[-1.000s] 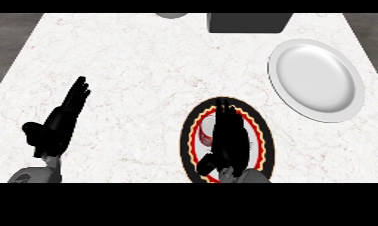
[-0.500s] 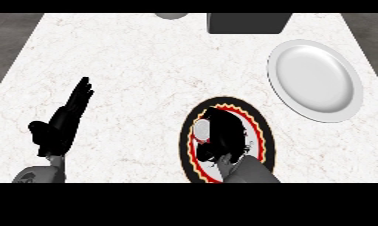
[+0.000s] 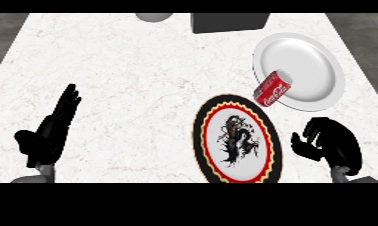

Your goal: Pick the can from the plate and place it in the plate

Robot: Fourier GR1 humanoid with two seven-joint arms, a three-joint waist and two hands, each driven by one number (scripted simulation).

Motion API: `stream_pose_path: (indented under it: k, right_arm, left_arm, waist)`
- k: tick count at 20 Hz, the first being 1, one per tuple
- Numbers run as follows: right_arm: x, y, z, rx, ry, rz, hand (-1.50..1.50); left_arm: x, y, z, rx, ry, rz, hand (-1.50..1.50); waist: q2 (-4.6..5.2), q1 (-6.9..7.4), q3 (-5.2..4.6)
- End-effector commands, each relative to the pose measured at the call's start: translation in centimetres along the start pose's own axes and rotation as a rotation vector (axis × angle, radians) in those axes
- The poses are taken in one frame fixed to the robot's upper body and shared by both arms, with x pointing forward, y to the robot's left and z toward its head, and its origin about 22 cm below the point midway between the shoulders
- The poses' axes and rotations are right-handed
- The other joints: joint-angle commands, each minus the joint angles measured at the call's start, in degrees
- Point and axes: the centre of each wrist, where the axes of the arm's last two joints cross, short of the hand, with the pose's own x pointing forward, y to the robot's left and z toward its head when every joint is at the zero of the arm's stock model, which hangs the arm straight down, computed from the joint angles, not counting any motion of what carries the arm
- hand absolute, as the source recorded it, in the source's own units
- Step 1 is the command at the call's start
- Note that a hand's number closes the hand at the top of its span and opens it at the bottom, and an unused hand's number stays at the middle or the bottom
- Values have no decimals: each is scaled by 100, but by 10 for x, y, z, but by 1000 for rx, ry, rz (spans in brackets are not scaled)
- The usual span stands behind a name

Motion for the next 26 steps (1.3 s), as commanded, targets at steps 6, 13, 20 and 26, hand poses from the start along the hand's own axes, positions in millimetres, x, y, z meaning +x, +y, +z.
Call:
stream_pose_path:
  k: [6, 13, 20, 26]
  right_arm:
    - [-164, -120, -8, -272, -69, -30, 150]
    - [-207, -181, 22, -400, -173, -58, 150]
    - [-194, -202, 32, -611, -235, -128, 150]
    - [-152, -214, 22, -562, -282, -200, 150]
  left_arm:
    - [-6, -4, 8, 3, -5, -3, 0]
    - [6, -12, 6, -42, -22, 7, 0]
    - [24, -13, -16, -56, -16, -8, 0]
    - [15, -14, -6, -87, -29, -19, 0]
  waist:
    - [5, 100, -11]
    - [22, 325, -28]
    - [45, 410, -28]
    - [56, 497, -26]
